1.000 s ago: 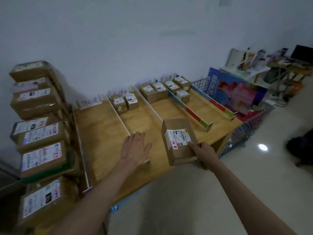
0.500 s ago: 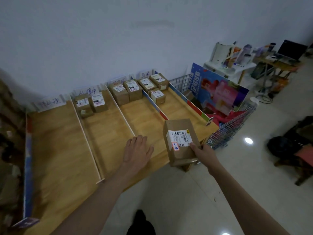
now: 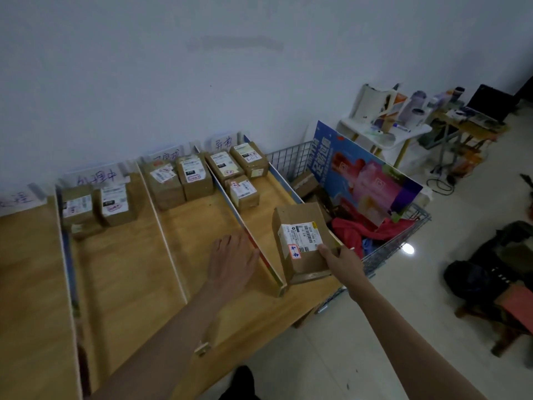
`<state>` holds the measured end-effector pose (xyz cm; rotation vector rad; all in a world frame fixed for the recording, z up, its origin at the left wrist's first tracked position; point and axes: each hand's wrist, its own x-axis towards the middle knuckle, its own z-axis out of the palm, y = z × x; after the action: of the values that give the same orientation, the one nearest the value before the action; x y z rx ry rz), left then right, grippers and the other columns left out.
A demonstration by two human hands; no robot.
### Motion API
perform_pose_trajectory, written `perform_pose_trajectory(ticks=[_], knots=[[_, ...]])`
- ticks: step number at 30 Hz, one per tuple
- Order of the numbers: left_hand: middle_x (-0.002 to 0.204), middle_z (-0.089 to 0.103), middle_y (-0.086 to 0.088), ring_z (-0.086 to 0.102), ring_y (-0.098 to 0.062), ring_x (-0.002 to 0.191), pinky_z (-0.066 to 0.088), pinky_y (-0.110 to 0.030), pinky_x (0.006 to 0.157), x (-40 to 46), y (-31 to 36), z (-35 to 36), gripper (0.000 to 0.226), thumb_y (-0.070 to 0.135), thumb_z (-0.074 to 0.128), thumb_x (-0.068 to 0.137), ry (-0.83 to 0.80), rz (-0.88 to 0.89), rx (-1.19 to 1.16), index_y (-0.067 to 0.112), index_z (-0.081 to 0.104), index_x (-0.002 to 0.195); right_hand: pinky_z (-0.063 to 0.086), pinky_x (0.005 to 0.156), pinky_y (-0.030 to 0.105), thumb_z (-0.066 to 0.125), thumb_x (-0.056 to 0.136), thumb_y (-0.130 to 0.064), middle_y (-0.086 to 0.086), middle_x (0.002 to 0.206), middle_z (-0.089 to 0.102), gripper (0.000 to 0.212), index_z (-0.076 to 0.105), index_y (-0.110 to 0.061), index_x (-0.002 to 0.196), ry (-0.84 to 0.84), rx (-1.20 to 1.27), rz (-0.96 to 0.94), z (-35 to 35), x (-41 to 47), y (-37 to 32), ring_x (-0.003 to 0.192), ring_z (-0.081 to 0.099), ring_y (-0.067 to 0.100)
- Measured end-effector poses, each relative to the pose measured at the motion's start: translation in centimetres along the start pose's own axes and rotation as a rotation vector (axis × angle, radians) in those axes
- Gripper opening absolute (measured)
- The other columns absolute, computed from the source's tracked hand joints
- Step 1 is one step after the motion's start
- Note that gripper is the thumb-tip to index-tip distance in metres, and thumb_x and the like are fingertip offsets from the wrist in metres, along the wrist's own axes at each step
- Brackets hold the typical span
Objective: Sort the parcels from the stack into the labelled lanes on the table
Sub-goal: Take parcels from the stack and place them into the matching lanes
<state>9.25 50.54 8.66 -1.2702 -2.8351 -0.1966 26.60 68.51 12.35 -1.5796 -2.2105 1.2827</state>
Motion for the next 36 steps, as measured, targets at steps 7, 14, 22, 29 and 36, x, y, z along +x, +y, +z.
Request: perform_pose_trajectory(ticks=[7,14,22,29,36], knots=[[0.115,0.063,-0.002,0.057,-0.022,0.106,0.037,-0.039,0.102,7.7,0.6,1.5,0.064,0.055,0.019,0.093,0.000,-0.025,0.010,0.017,0.061,0.121,0.041,0.055,0.025,0.059,0.096,-0.041,0.003,0.088,0.062,0.037,0.059,-0.005,0.103,-0.031,0.044,-0.048,-0.3,9.1,-1.5,0.076,0.057,0.012],[0.120,0.063,-0.003,0.056,-0.022,0.114,0.029,-0.043,0.109,13.0,1.2,3.5,0.065,0.052,0.020,0.093,-0.015,-0.159,0.072,0.014,0.062,0.124,0.052,0.094,0.048,0.056,0.094,-0.053,0.013,0.119,0.060,0.059,0.054,-0.002,0.124,-0.118,-0.080,-0.100,1.3,20.2,-3.5,0.109,0.059,0.030],[0.117,0.066,-0.006,0.059,-0.025,0.111,0.034,-0.046,0.107,17.4,3.1,6.3,0.059,0.051,0.027,0.095,-0.057,-0.369,0.106,0.013,0.065,0.120,0.051,0.099,0.050,0.060,0.091,-0.053,0.011,0.126,0.056,0.062,0.053,-0.006,0.131,-0.290,-0.102,-0.144,4.6,31.5,-6.0,0.116,0.056,0.029],[0.118,0.066,-0.004,0.060,-0.023,0.114,0.037,-0.047,0.109,19.7,4.4,7.4,0.061,0.053,0.026,0.093,-0.103,-0.503,0.112,0.015,0.065,0.122,0.056,0.090,0.046,0.058,0.088,-0.061,0.009,0.120,0.058,0.066,0.055,-0.006,0.124,-0.416,-0.112,-0.093,8.1,38.1,-6.0,0.110,0.059,0.026],[0.118,0.067,-0.002,0.061,-0.023,0.114,0.040,-0.047,0.108,20.1,4.5,8.7,0.063,0.054,0.025,0.094,-0.129,-0.576,0.107,0.016,0.067,0.121,0.059,0.084,0.045,0.033,0.056,-0.092,0.010,0.113,0.063,0.112,0.058,-0.005,0.122,-0.416,-0.155,-0.139,12.5,43.5,-5.0,0.100,0.064,0.025]])
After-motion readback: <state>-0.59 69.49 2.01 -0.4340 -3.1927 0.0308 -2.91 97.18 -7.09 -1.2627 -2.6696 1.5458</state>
